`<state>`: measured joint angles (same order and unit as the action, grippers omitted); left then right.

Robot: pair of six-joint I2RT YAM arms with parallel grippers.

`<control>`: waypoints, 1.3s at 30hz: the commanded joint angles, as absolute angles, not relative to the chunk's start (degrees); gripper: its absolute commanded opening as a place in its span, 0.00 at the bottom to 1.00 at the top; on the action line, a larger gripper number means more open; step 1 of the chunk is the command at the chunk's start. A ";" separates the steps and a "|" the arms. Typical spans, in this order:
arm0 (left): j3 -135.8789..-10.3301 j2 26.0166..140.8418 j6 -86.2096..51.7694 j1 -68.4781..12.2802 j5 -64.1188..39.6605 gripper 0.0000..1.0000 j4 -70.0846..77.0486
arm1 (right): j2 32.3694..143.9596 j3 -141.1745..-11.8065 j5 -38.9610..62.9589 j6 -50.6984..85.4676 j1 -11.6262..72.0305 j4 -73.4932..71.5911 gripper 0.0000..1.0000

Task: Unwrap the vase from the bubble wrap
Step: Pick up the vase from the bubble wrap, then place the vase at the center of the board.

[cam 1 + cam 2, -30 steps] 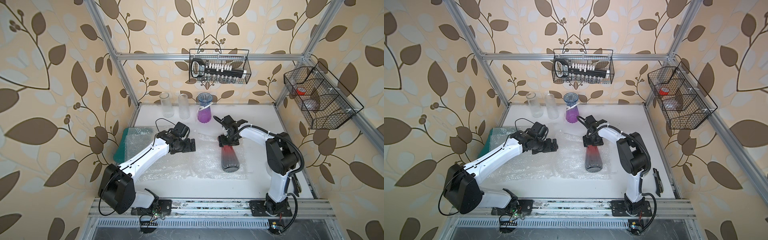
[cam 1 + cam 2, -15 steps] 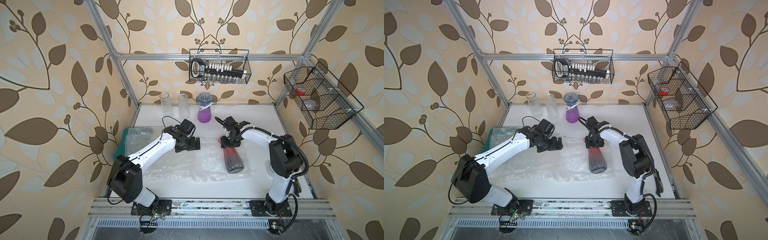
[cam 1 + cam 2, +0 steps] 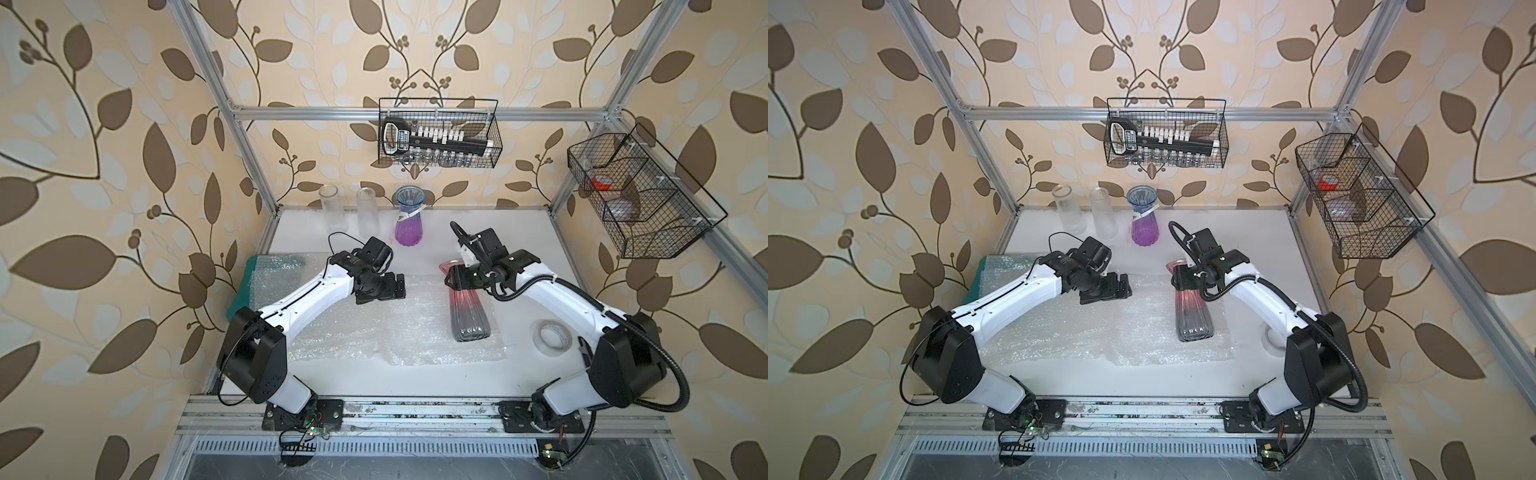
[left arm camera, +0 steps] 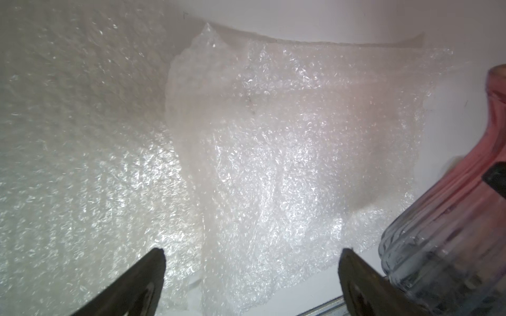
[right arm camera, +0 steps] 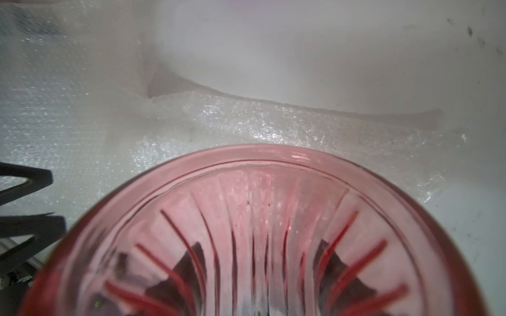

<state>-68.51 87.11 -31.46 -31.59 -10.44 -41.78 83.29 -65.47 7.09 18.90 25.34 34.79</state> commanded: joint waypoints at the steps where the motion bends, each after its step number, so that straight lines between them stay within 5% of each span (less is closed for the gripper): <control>1: -69.35 87.24 -30.89 -32.12 -12.40 0.99 -41.31 | 76.39 -63.05 10.46 18.54 24.73 23.86 0.00; 15: -66.77 80.13 -33.03 -32.15 -14.83 0.99 -47.78 | 74.53 -54.93 6.69 8.33 21.42 -18.14 0.00; 27: -67.11 77.79 -31.47 -31.75 -12.91 0.99 -53.18 | 93.10 -61.27 7.00 -0.08 16.34 -41.31 0.00; 39: -68.56 78.76 -29.32 -31.72 -12.67 0.99 -57.35 | 112.15 -67.25 13.70 6.02 10.23 -64.83 0.00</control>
